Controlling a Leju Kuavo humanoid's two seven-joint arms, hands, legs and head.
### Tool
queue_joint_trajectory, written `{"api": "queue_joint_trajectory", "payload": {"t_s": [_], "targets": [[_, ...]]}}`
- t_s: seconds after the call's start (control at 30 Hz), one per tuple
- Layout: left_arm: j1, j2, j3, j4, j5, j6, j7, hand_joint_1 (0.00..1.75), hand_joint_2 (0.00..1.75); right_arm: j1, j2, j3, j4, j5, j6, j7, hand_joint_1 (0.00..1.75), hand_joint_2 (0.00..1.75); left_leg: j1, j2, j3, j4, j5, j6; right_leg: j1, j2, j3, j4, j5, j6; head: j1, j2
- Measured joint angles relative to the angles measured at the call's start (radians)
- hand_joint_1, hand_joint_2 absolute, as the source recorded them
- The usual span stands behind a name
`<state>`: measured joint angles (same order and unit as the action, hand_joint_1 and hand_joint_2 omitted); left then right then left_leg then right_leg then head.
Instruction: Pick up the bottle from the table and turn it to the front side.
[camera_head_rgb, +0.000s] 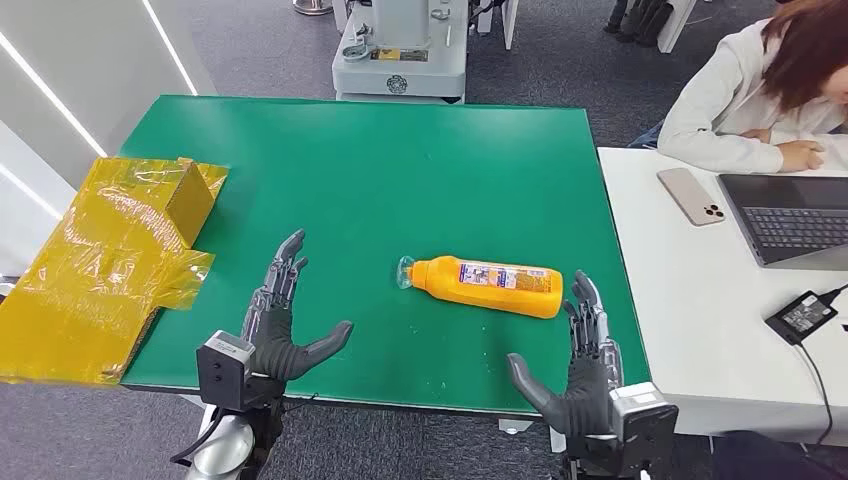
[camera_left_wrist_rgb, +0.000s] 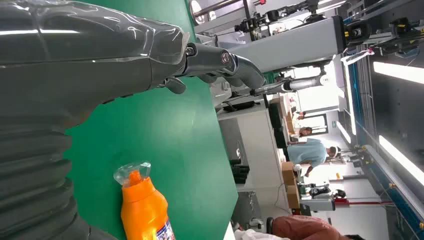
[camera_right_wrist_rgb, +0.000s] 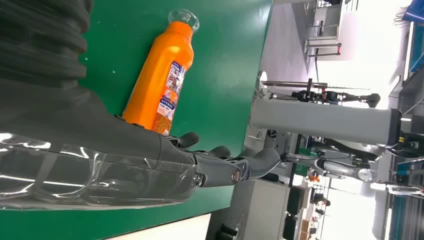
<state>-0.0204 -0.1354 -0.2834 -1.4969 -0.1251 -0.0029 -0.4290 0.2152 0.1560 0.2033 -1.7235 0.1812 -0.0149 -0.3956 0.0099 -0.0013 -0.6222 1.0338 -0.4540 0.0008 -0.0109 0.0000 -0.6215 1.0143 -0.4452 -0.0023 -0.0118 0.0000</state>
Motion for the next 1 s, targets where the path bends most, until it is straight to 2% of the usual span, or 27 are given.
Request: {"api": "queue_joint_trajectory", "payload": {"t_s": [0.57, 0.77, 0.9, 1.0], "targets": [[0.000, 0.000, 0.000, 0.000, 0.000, -0.002, 0.008, 0.00, 1.75, -0.002, -0.001, 0.000, 0.000, 0.020, -0.001, 0.000, 0.00, 1.75, 0.000, 0.000, 0.000, 0.000, 0.000, 0.000, 0.000, 0.000, 0.000, 0.000, -0.001, 0.000, 0.000, 0.000], [-0.011, -0.007, -0.006, 0.007, 0.000, -0.013, 0.008, 0.00, 1.75, -0.035, -0.010, -0.002, 0.000, 0.166, -0.047, 0.026, 0.00, 1.75, 0.000, 0.000, 0.000, 0.000, 0.000, 0.000, 0.000, 0.000, 0.000, 0.000, -0.001, 0.000, 0.000, 0.000], [-0.016, -0.010, -0.014, 0.008, 0.000, -0.015, 0.008, 0.00, 1.75, -0.058, -0.017, -0.006, 0.000, 0.216, -0.062, 0.046, 0.00, 1.75, 0.000, 0.000, 0.000, 0.000, -0.001, 0.000, 0.000, 0.000, 0.000, 0.000, -0.001, 0.000, 0.000, 0.000], [-0.015, -0.010, -0.019, 0.008, -0.002, -0.018, 0.008, 0.00, 1.75, -0.083, -0.025, -0.008, 0.009, 0.329, -0.096, 0.114, 0.00, 1.75, 0.000, 0.000, 0.000, 0.000, -0.001, 0.000, 0.000, 0.000, 0.000, 0.000, -0.001, 0.000, 0.000, 0.000]]}}
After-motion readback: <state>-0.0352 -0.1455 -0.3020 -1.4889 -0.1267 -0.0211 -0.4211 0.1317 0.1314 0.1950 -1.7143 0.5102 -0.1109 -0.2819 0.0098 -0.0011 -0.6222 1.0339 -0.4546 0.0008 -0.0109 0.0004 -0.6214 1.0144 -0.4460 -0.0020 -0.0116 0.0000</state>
